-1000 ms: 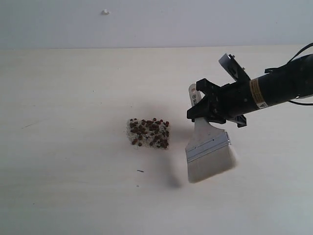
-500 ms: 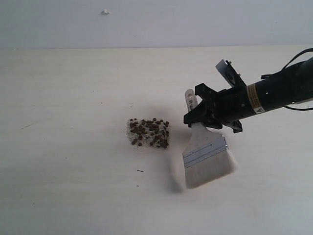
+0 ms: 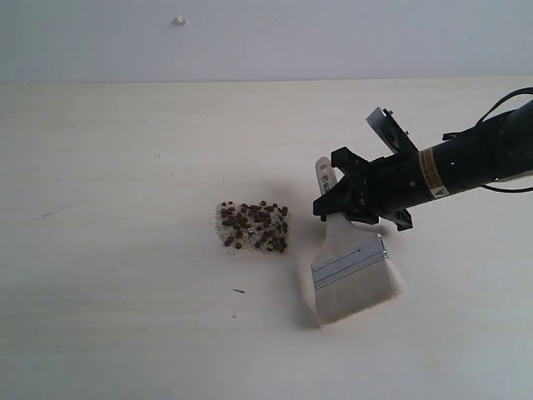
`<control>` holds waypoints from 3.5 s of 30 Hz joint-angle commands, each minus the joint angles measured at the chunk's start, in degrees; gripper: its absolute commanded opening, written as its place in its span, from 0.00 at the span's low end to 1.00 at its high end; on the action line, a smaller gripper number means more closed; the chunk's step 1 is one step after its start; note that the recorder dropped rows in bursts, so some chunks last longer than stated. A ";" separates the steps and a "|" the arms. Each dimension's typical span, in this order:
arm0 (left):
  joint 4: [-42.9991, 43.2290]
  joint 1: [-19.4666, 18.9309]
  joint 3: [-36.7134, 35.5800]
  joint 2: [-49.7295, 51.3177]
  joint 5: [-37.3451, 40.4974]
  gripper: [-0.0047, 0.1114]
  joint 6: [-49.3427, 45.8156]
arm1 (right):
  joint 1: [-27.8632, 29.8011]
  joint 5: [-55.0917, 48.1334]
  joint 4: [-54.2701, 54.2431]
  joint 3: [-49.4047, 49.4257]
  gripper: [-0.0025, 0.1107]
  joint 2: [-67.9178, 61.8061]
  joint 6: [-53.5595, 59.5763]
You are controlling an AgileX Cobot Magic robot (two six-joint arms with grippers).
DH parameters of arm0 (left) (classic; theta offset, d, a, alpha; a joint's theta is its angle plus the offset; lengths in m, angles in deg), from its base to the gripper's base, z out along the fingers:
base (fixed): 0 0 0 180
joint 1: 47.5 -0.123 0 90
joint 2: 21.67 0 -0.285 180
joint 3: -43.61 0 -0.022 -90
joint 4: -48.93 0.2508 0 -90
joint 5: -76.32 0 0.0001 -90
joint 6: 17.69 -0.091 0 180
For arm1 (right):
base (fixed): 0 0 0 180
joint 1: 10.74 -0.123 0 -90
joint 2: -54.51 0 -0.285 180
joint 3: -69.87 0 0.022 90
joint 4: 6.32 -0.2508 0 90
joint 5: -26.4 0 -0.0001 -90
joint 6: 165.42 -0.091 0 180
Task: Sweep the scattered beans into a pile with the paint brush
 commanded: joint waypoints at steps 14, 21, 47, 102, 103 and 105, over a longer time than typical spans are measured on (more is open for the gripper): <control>0.23 0.31 -0.02 -0.34 -0.08 0.04 -0.06 | -0.04 -19.93 4.61 -2.80 0.47 8.87 3.77; 0.23 0.31 -0.02 -0.34 -0.08 0.04 -0.06 | -0.04 -39.94 3.72 1.49 0.15 20.03 3.54; 0.23 0.31 -0.02 -0.34 -0.08 0.04 -0.06 | -0.04 -46.23 4.61 33.27 0.02 73.67 -2.62; 0.23 0.31 -0.02 -0.34 -0.08 0.04 -0.06 | 4.37 -60.68 -93.29 55.45 0.02 119.84 114.28; 0.23 0.31 -0.02 -0.34 -0.08 0.04 -0.06 | 4.37 -61.72 -93.15 55.45 0.02 120.17 114.28; 0.23 0.31 -0.02 -0.34 -0.08 0.04 -0.06 | 4.37 -61.70 -93.05 55.45 0.02 120.17 114.28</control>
